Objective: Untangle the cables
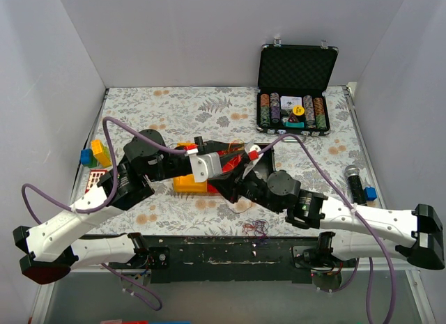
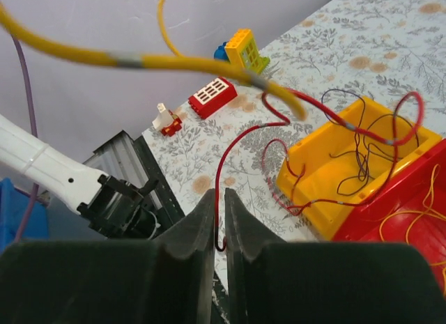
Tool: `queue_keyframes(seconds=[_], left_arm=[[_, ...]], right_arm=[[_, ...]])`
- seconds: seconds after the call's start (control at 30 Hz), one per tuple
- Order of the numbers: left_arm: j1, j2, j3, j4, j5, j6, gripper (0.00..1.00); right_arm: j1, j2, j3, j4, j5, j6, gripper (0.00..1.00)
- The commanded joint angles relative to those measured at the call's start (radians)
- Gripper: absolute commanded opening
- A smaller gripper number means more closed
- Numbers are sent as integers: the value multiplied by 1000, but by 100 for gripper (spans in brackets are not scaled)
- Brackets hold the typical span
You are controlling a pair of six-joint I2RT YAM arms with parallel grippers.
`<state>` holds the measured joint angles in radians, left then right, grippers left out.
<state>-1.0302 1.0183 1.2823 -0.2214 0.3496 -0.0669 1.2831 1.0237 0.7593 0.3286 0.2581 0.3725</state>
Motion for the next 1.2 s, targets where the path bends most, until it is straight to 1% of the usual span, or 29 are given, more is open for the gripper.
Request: queue_keyframes(seconds=[0.0, 0.03, 0.17, 0.27, 0.3, 0.4, 0.5, 0.63, 0.77, 0.87, 1.0, 1.1, 1.17], left_arm=[[-1, -9, -26, 31, -40, 7, 12], [-1, -12, -32, 37, -52, 15, 11], [-1, -18, -55, 109, -135, 55, 9], [-1, -6, -78, 271, -282, 111, 9], [-1, 3, -86, 339, -334, 136, 7], [-1, 54, -61, 518, -492, 203, 6], [1, 103, -11, 641, -575, 255, 3], [1, 147, 29, 773, -609, 331, 0], [9, 193, 55, 901, -626, 372, 0], [22, 221, 81, 922, -617, 372, 0], [48, 276, 130, 996, -615, 392, 0], [85, 344, 242, 1027, -594, 424, 0], [133, 400, 342, 1034, -580, 415, 0]], right_arm=[[4, 19, 61, 50, 7, 6, 3], [4, 15, 57, 38, 13, 11, 1], [4, -42, 0, -9, 38, 40, 1], [4, -106, -83, -42, 69, 80, 1], [4, -126, -110, -58, 75, 97, 1], [7, -187, -198, -109, 93, 157, 1], [10, -241, -277, -172, 115, 222, 1], [21, -292, -328, -246, 135, 285, 1], [28, -329, -341, -299, 156, 316, 1], [28, -343, -316, -315, 173, 301, 1], [28, -340, -267, -327, 194, 275, 1], [28, -329, -259, -370, 191, 287, 1], [30, -330, -276, -375, 176, 316, 1]])
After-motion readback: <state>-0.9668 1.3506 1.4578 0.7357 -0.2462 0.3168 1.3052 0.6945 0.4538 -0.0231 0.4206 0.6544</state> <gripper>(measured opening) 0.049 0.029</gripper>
